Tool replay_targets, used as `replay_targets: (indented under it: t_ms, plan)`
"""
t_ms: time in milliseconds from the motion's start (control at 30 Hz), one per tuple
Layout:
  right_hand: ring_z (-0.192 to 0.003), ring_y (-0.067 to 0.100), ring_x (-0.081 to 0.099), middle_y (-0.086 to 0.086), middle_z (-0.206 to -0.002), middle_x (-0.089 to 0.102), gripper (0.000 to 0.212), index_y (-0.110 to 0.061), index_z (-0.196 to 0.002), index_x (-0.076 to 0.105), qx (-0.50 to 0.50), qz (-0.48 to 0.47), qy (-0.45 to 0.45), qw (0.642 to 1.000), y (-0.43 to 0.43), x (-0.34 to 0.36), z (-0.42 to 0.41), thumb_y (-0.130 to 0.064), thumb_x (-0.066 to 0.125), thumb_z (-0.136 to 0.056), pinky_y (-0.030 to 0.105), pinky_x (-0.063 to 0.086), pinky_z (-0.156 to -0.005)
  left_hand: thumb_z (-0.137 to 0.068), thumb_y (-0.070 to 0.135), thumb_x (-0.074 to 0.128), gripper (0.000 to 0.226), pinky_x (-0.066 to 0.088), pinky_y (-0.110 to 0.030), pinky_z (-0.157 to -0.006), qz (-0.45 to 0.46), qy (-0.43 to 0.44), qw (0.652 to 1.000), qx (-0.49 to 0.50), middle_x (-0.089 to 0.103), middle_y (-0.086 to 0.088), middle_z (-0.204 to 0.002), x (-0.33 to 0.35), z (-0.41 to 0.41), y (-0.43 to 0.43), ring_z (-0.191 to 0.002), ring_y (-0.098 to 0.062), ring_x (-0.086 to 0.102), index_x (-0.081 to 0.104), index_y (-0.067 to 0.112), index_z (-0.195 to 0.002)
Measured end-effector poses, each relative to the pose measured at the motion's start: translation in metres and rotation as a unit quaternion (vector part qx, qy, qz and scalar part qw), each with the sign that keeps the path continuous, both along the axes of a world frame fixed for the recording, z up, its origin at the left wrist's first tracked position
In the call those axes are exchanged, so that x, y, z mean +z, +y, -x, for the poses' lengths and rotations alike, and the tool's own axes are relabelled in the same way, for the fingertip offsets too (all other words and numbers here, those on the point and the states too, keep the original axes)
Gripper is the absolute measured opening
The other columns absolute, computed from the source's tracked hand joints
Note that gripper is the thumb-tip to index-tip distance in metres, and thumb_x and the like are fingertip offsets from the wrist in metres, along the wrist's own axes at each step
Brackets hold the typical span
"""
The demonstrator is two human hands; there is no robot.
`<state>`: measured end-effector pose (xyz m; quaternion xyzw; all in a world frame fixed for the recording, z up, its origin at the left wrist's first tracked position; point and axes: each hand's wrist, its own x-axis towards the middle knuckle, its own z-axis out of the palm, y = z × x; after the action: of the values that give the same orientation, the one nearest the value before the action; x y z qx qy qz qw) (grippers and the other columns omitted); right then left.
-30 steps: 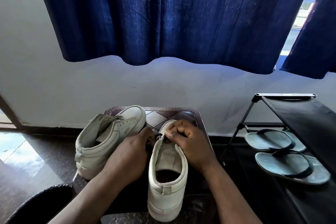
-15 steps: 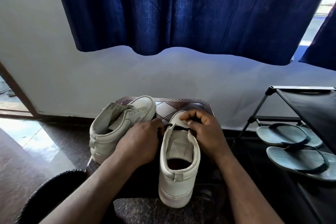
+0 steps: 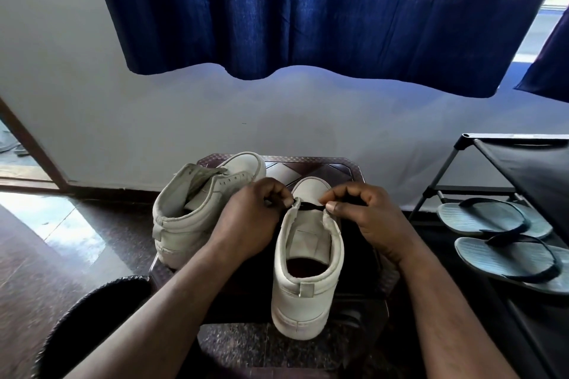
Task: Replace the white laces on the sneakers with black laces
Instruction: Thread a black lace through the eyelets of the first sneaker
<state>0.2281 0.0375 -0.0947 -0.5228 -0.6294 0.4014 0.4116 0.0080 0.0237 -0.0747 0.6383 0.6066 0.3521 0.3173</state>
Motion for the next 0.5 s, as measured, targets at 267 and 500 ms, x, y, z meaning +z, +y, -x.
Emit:
replay_targets:
  t_ms: [267, 500]
  plan:
    - [-0.089, 0.023, 0.068, -0.001, -0.09, 0.073, 0.012, -0.03, -0.088, 0.078, 0.007, -0.023, -0.011, 1.0, 0.0, -0.006, 0.001, -0.019, 0.077, -0.084, 0.049, 0.055, -0.093, -0.091, 0.02, 0.07, 0.012, 0.048, -0.024, -0.074, 0.023, 0.055, 0.997, 0.057, 0.074, 0.013, -0.086, 0.006, -0.003, 0.004, -0.086, -0.006, 0.067, 0.072, 0.026, -0.081]
    - [-0.083, 0.016, 0.064, -0.006, -0.09, 0.069, 0.022, -0.034, -0.087, 0.072, 0.018, -0.054, -0.057, 0.997, 0.004, -0.01, 0.001, -0.012, 0.076, -0.089, 0.031, 0.052, -0.081, -0.105, 0.015, 0.053, 0.026, 0.053, -0.039, -0.089, 0.117, -0.017, 0.991, 0.058, 0.075, -0.017, -0.107, 0.015, -0.015, 0.0, -0.105, -0.033, 0.069, 0.076, 0.003, -0.11]
